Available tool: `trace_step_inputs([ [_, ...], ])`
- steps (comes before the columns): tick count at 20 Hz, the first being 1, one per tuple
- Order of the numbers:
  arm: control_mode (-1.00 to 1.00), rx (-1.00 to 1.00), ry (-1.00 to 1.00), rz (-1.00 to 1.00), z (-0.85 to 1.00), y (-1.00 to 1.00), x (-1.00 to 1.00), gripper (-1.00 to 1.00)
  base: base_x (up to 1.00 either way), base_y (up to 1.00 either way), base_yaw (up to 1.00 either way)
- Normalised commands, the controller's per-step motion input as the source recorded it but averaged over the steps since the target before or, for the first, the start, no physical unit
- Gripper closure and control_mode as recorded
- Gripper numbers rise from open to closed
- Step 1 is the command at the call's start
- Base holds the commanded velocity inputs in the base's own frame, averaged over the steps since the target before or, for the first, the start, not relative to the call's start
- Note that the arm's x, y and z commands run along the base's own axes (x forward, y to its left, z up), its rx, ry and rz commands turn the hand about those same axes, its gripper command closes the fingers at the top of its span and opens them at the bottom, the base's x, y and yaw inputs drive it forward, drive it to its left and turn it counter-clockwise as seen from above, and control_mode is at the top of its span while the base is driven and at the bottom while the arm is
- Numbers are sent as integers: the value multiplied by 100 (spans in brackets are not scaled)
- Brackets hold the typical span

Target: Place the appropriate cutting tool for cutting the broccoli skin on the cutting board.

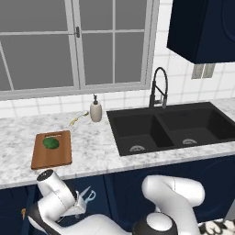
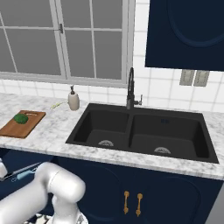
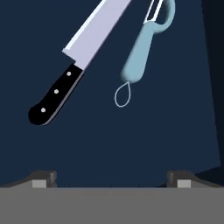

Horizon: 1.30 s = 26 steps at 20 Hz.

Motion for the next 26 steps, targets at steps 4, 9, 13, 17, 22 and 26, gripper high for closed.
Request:
trace_step_inputs([
  [4, -100, 14, -13, -10, 0, 0, 2, -100, 0, 0, 0],
  [9, -100, 13, -1, -8, 0, -1, 13, -100, 0, 0, 0],
  [13, -100, 5, 2, -6, -2, -4, 29, -100, 0, 0, 0],
  [17, -100, 0, 3, -11, -12, 4, 49, -100, 0, 0, 0],
  [22, -100, 0, 17, -11, -9, 12, 46, -100, 0, 0, 0],
  [26, -100, -1, 21, -10, -18, 19, 21, -100, 0, 0, 0],
])
